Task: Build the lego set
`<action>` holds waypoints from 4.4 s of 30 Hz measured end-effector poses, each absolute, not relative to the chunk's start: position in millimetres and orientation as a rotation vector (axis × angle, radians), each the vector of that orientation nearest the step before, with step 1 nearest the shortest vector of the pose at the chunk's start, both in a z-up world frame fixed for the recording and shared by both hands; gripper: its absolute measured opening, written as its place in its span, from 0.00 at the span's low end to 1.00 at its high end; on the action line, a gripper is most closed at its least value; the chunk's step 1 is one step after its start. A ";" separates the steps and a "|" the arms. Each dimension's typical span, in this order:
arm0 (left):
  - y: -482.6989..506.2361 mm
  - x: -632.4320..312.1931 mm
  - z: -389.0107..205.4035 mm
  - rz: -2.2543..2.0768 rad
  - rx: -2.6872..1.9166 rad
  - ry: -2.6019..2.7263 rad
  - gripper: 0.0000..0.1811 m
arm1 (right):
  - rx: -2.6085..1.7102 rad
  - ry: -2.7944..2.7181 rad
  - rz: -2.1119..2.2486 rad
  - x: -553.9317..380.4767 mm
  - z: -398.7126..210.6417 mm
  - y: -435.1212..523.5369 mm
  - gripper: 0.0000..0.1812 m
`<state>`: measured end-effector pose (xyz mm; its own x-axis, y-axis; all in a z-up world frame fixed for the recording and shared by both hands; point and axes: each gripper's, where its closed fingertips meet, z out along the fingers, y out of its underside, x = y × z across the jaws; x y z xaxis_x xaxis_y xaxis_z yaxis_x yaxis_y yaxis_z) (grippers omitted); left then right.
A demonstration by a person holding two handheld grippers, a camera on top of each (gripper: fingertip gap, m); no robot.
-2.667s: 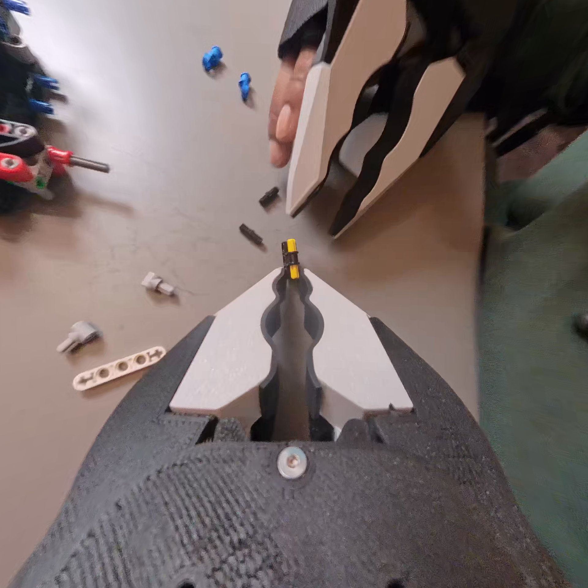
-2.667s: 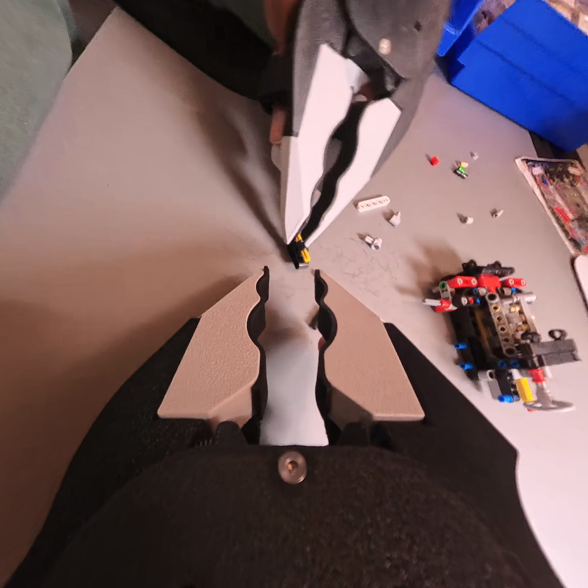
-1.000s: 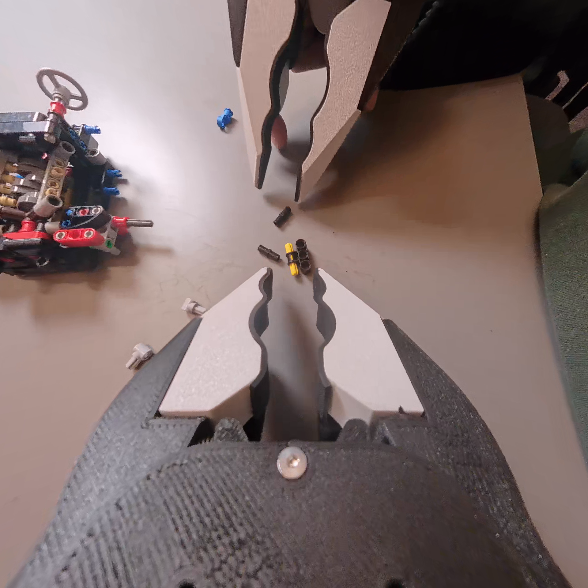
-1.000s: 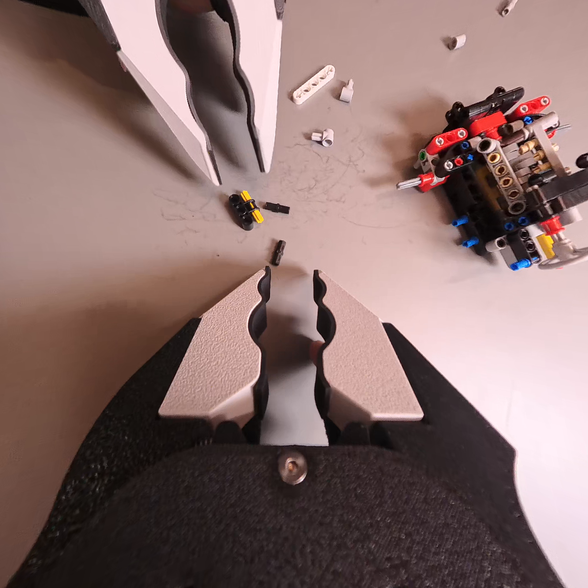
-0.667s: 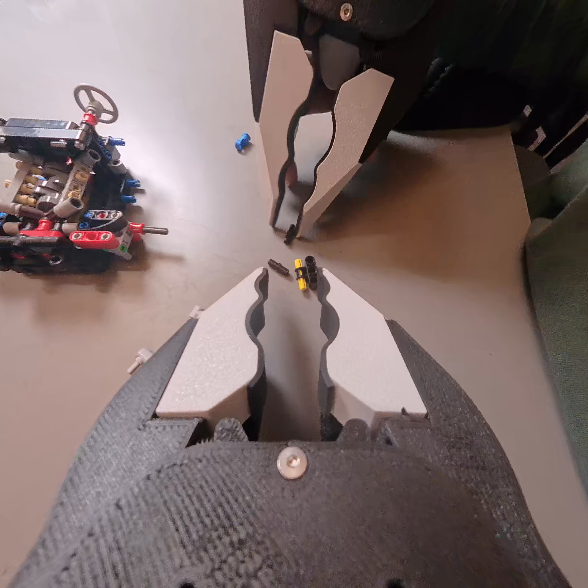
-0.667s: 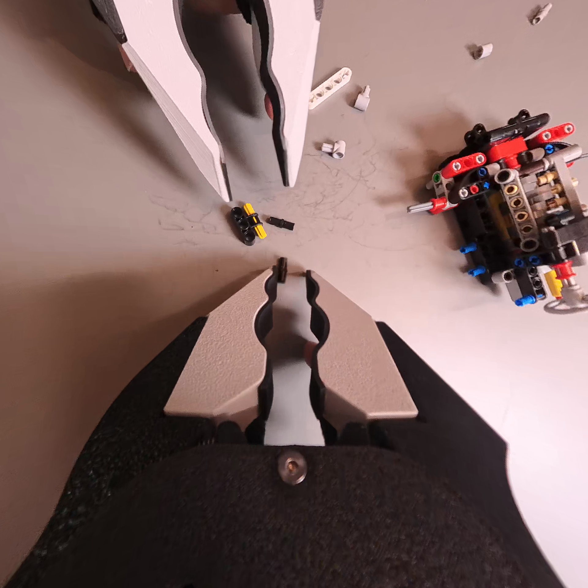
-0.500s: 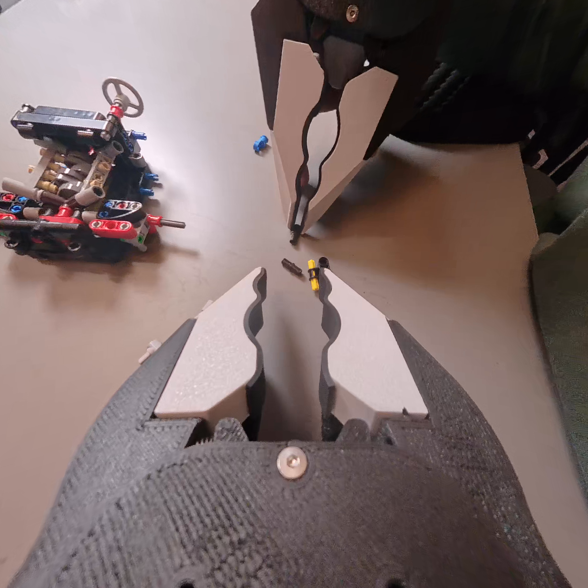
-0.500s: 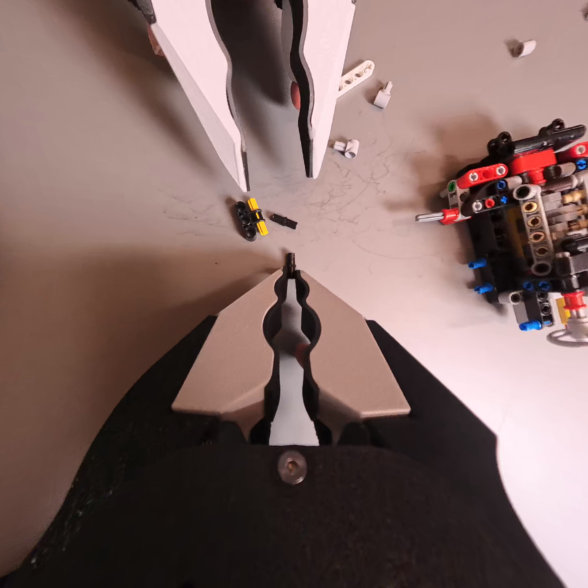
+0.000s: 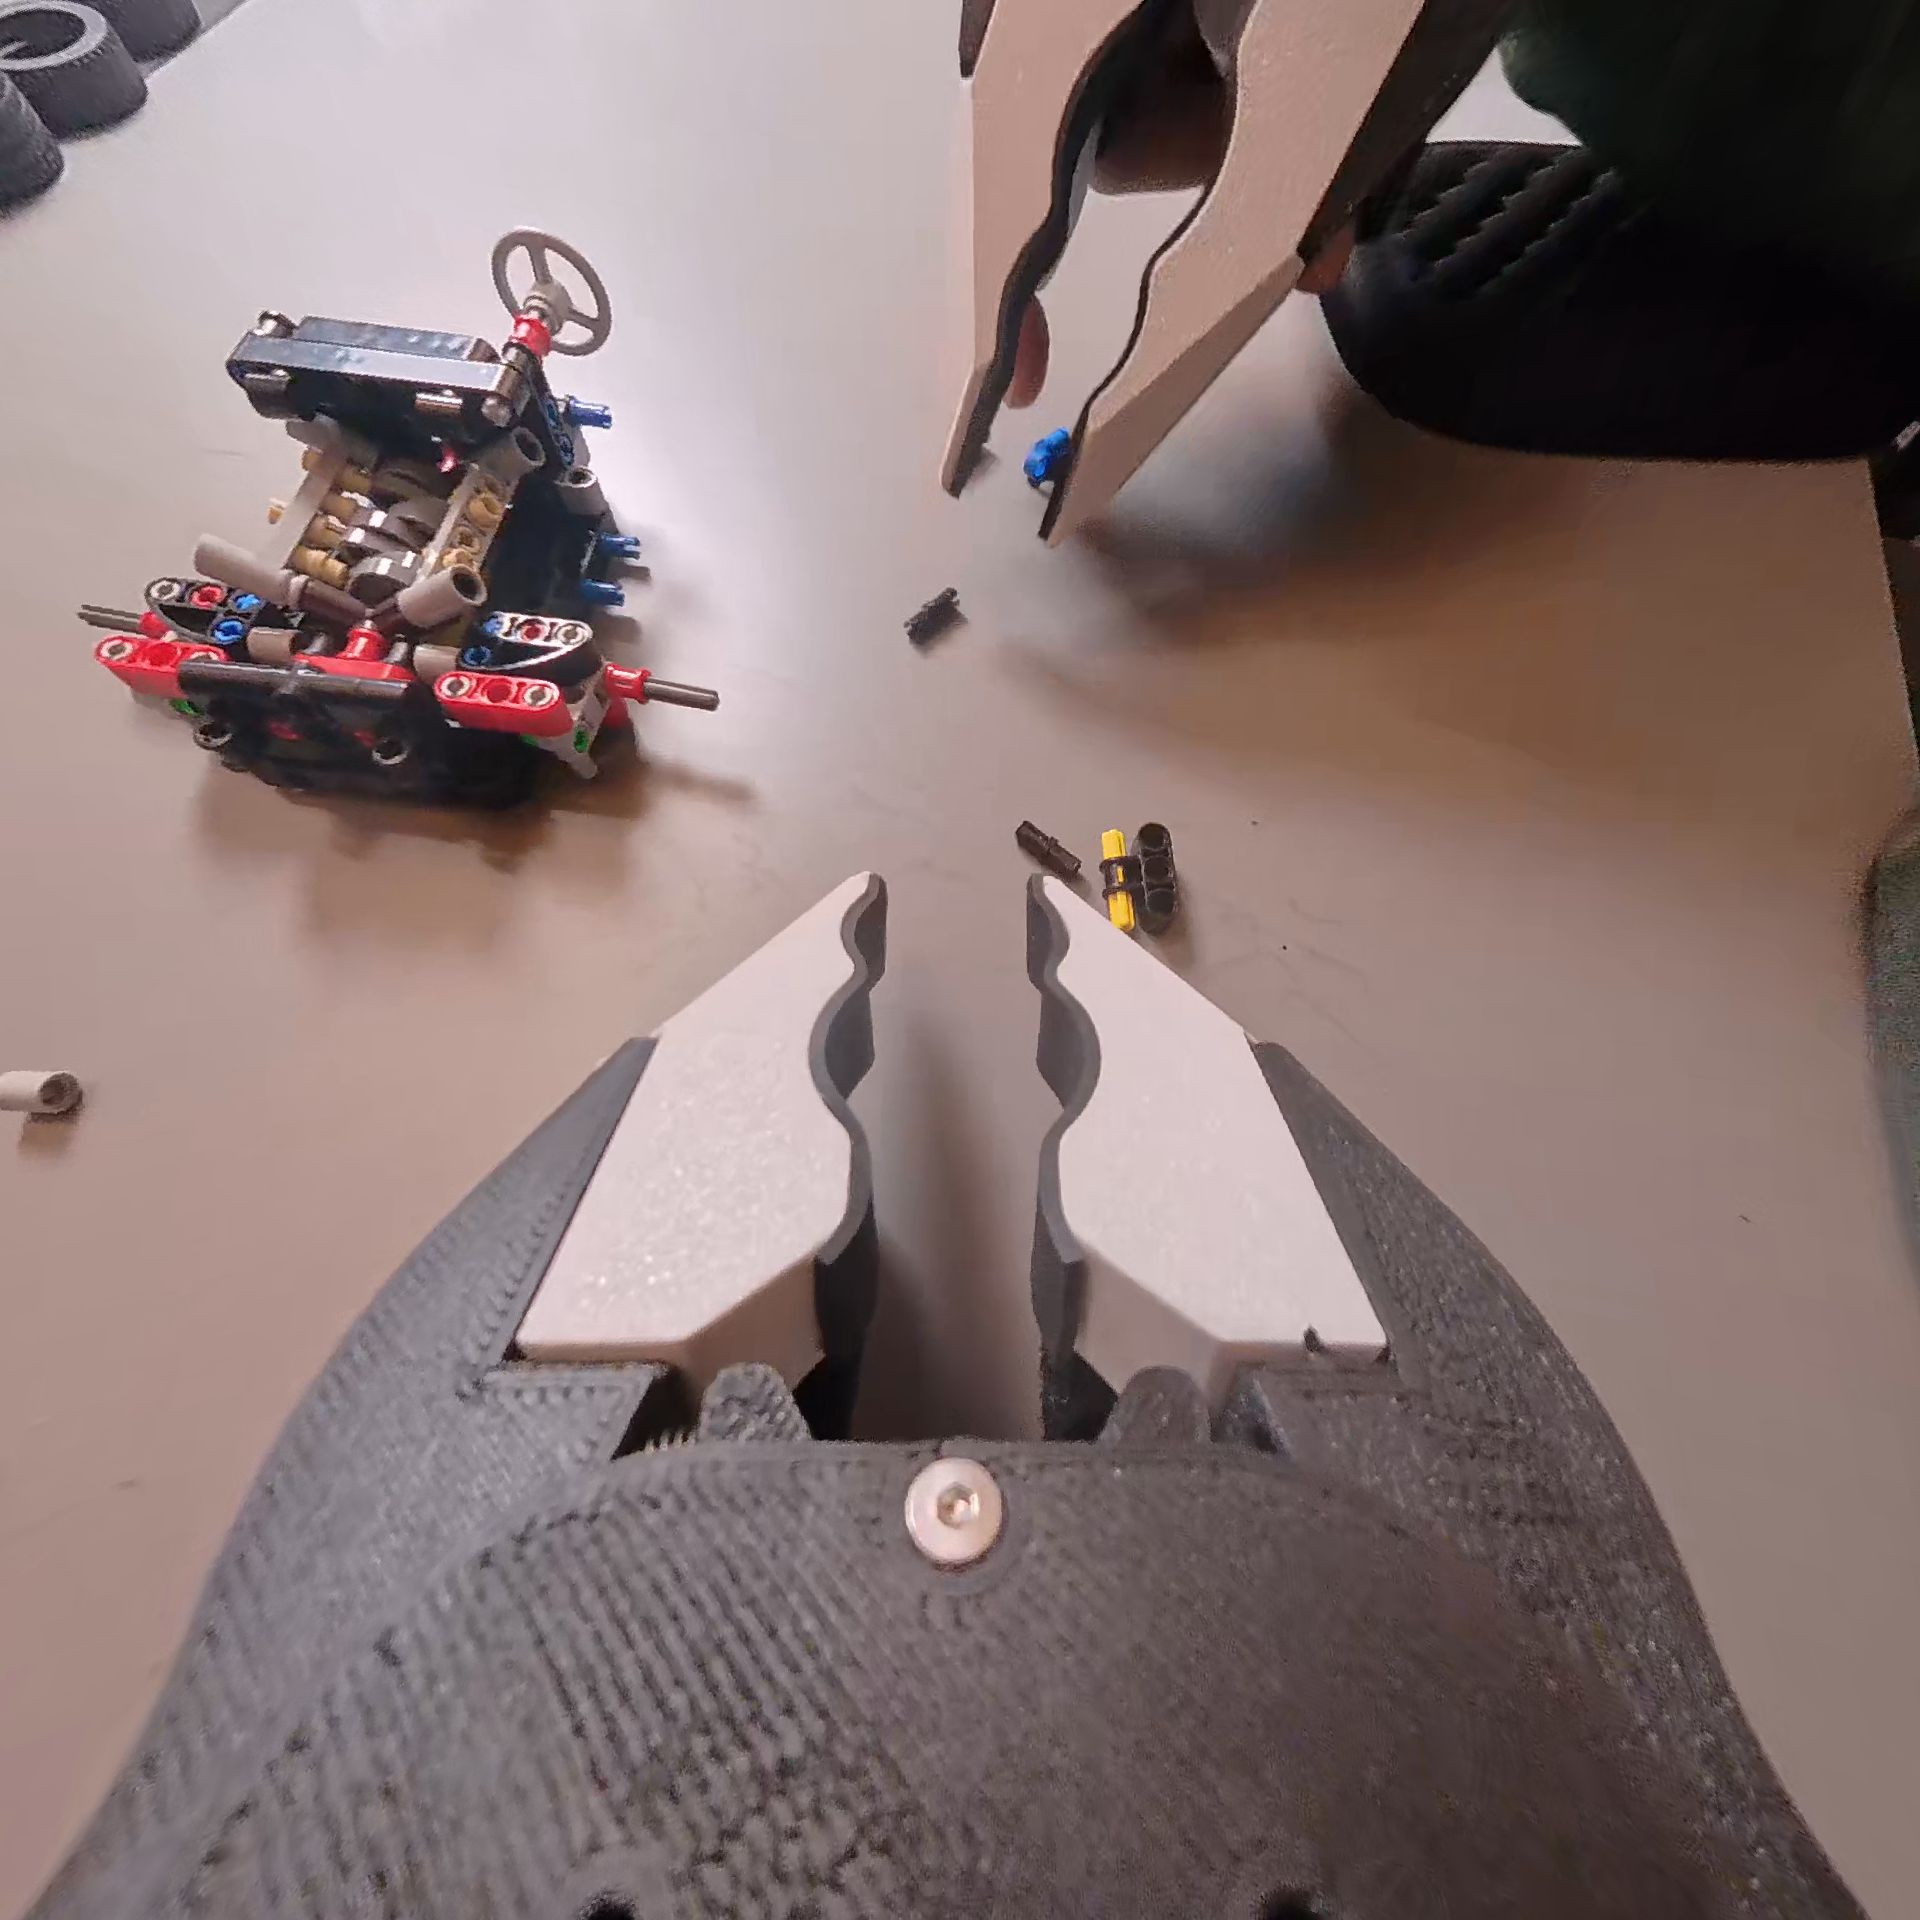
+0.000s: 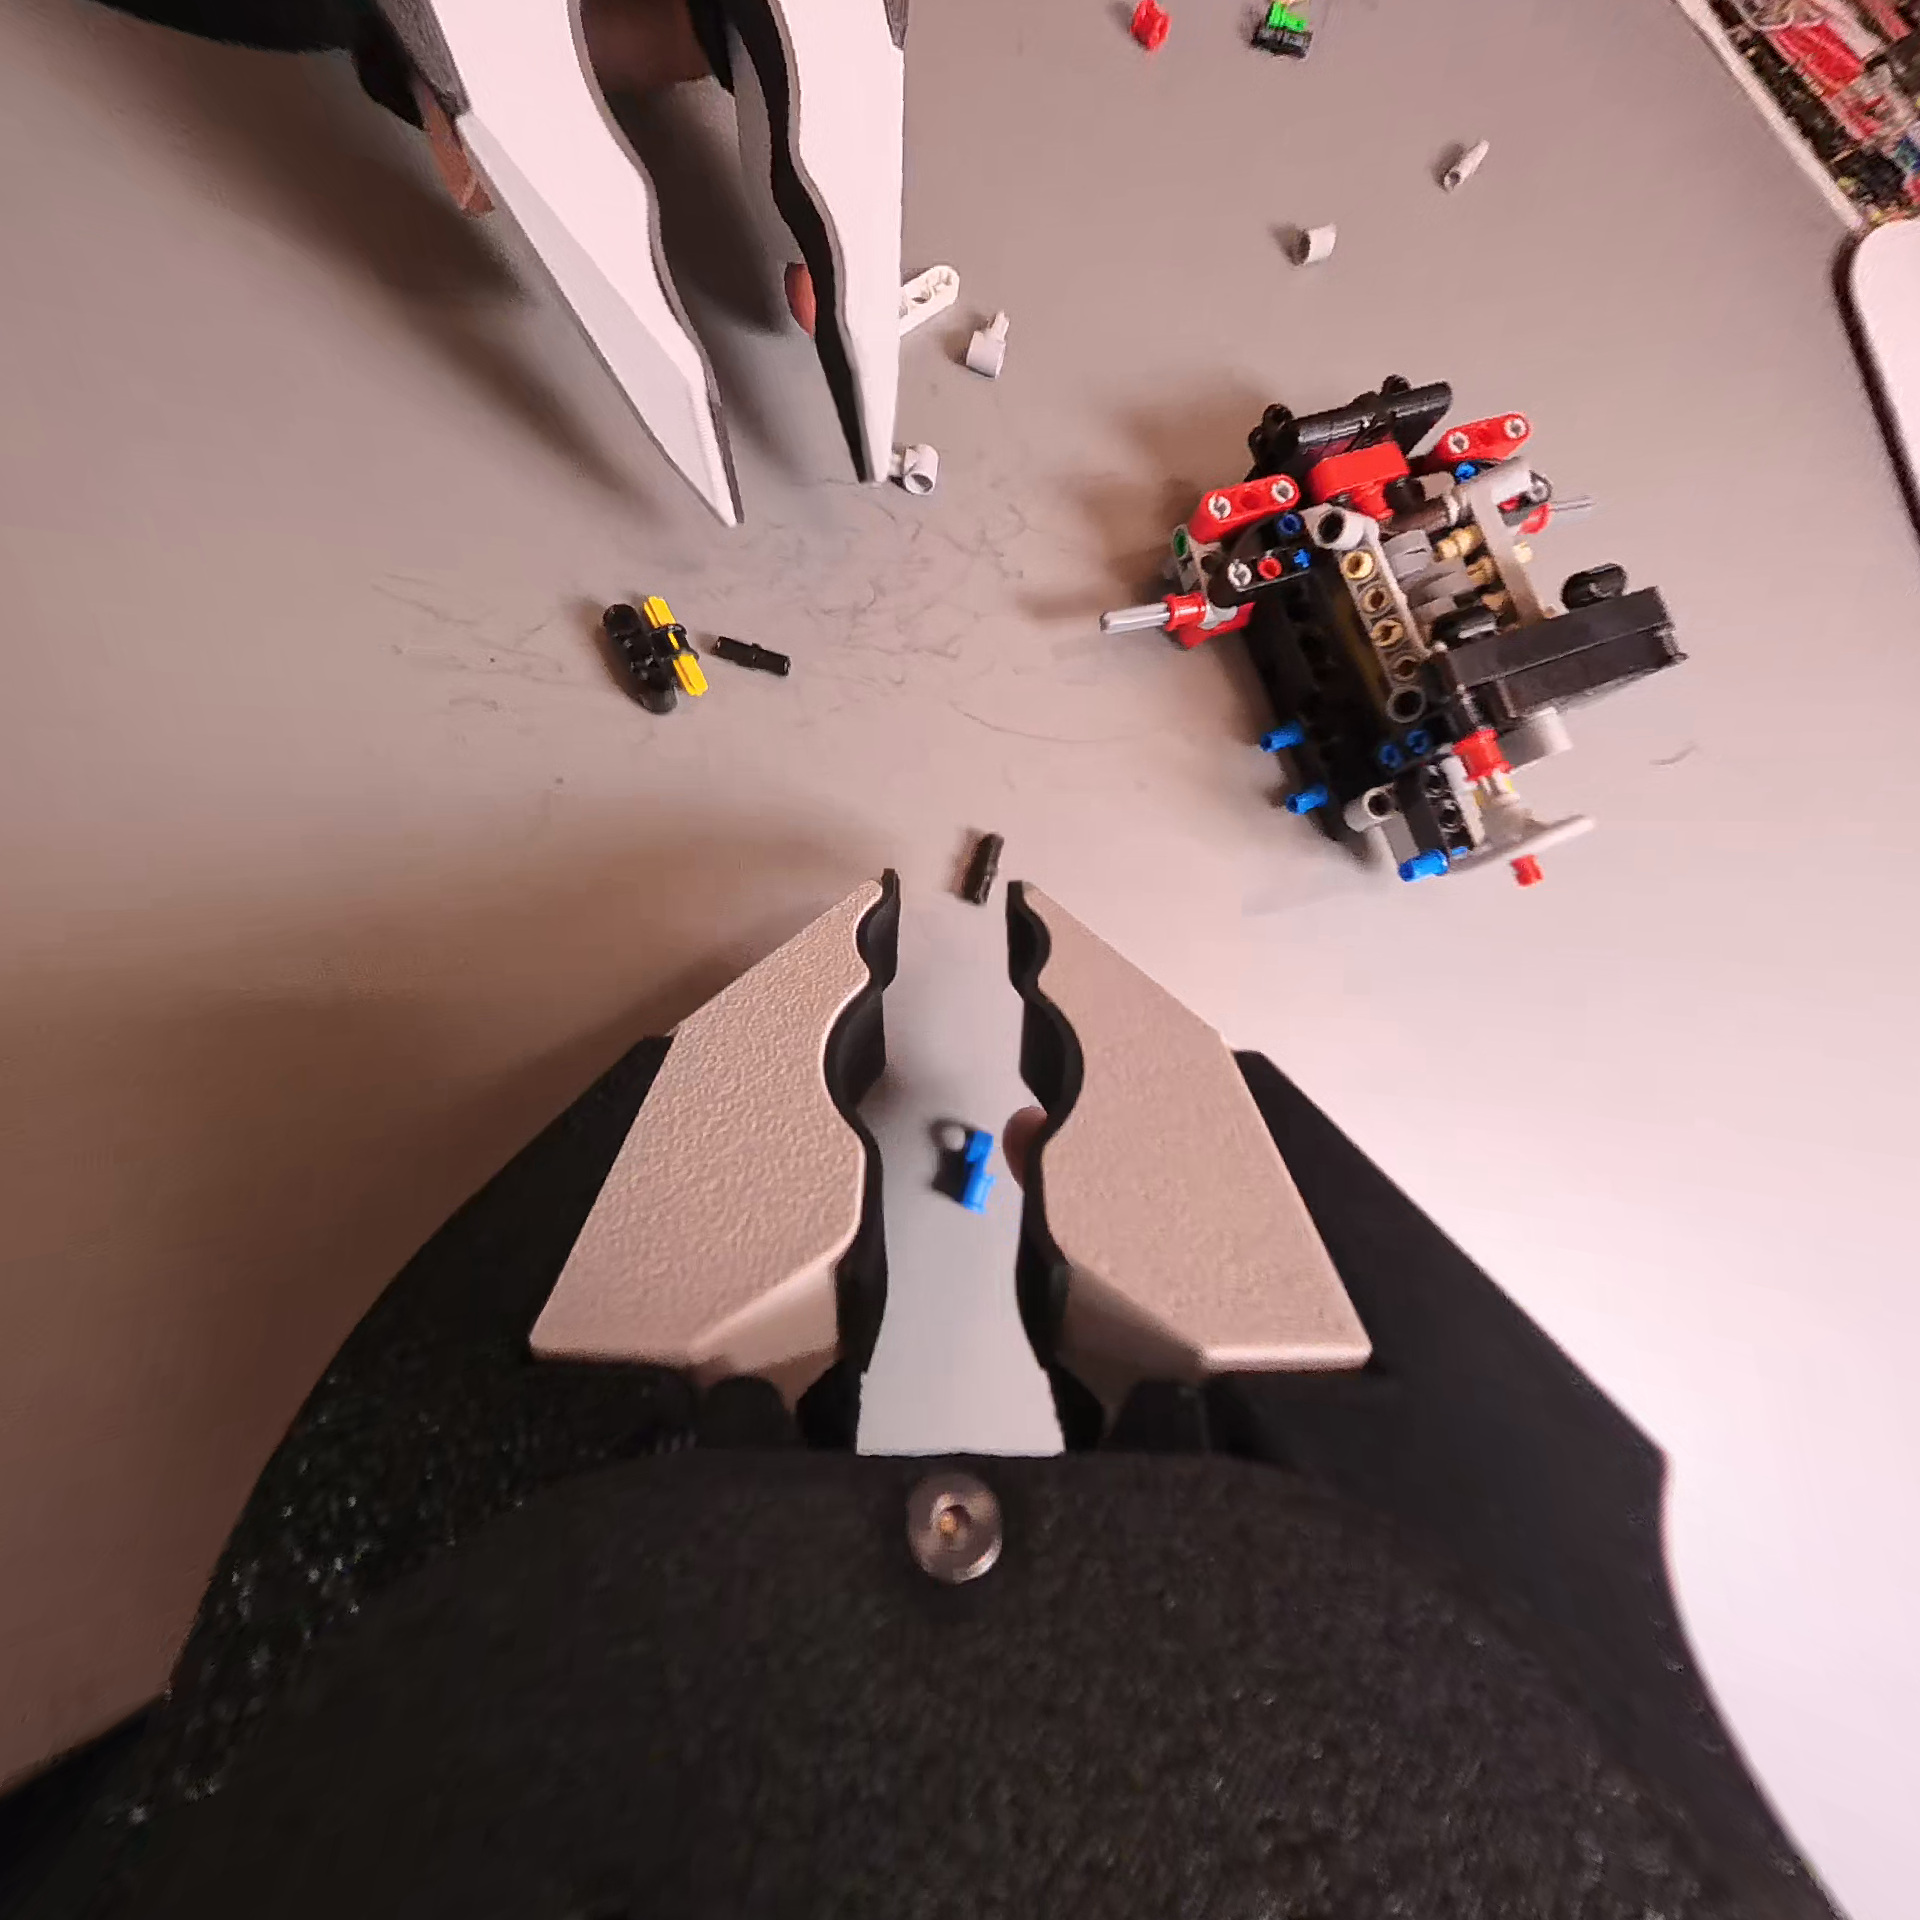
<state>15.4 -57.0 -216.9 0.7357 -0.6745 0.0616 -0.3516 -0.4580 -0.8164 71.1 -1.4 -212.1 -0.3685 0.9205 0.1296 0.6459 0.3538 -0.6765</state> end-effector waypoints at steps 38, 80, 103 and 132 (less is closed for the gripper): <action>-77.8 59.9 -151.3 -0.732 -1.705 0.793 0.06 | -1.113 -1.857 1.428 45.2 -156.2 -81.5 0.03; -58.9 34.3 -143.6 -0.655 -1.700 0.627 0.09 | -1.442 -1.487 1.856 41.8 -129.2 -52.2 0.00; -86.3 64.3 -165.1 -1.343 -1.903 0.532 0.07 | -1.002 -1.969 1.384 58.5 -164.4 -91.7 0.00; -77.6 47.2 -226.6 -0.616 -2.179 0.823 0.13 | -1.071 -2.250 0.870 69.2 -226.7 -68.0 0.00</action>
